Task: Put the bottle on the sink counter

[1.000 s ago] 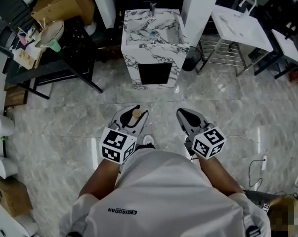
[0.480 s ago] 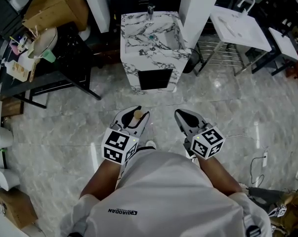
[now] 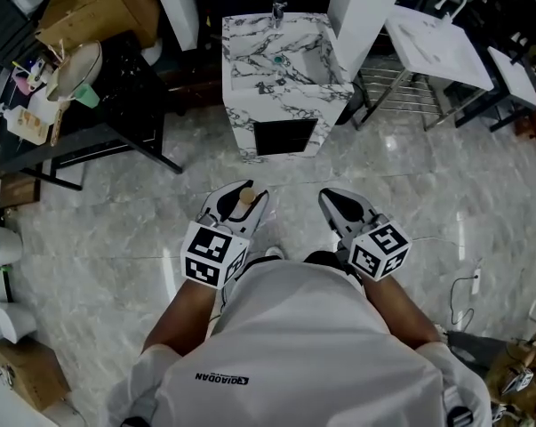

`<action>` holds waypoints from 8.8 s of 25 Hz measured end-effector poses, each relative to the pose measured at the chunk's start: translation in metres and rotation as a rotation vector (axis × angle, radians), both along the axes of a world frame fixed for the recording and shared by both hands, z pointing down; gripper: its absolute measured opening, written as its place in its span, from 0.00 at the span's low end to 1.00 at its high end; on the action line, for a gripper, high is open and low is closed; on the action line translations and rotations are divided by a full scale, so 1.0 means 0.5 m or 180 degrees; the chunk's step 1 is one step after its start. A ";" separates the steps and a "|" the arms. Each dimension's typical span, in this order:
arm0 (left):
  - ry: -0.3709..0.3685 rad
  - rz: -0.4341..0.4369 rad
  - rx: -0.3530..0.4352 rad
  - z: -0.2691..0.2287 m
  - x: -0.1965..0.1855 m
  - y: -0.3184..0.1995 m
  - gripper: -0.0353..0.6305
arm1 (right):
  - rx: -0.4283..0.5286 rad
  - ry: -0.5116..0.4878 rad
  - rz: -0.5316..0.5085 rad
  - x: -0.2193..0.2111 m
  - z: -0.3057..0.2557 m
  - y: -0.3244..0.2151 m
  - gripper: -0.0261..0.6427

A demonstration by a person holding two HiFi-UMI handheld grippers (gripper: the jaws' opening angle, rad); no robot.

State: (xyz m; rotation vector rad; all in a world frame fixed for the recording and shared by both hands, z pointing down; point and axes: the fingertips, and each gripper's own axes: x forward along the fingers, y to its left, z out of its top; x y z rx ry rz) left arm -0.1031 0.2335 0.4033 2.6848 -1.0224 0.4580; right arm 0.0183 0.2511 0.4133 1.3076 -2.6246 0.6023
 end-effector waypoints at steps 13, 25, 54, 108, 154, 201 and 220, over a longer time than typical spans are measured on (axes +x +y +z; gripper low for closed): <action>0.0046 -0.0023 -0.0107 0.015 -0.003 -0.012 0.26 | -0.0045 -0.0072 -0.0022 -0.004 0.001 -0.026 0.10; -0.0007 -0.0087 -0.0176 0.027 0.014 -0.077 0.26 | -0.0144 -0.0195 0.0001 0.018 0.027 -0.099 0.10; -0.0127 -0.0337 -0.0169 0.017 0.099 -0.346 0.26 | -0.0223 -0.0264 -0.0175 0.119 0.044 -0.395 0.10; -0.0267 -0.0535 -0.0027 -0.012 0.210 -0.681 0.26 | -0.0081 -0.0353 -0.0279 0.256 0.030 -0.738 0.10; -0.0320 0.0055 -0.0033 0.079 -0.021 -1.173 0.26 | -0.0074 0.0213 0.0147 -0.003 0.047 -1.115 0.10; -0.0663 -0.0331 -0.0182 0.234 0.019 -1.401 0.26 | -0.0438 0.0342 -0.0470 -0.061 0.208 -1.300 0.10; -0.0723 -0.0311 -0.0115 0.282 0.043 -1.485 0.26 | -0.0498 0.0310 -0.0523 -0.079 0.241 -1.339 0.10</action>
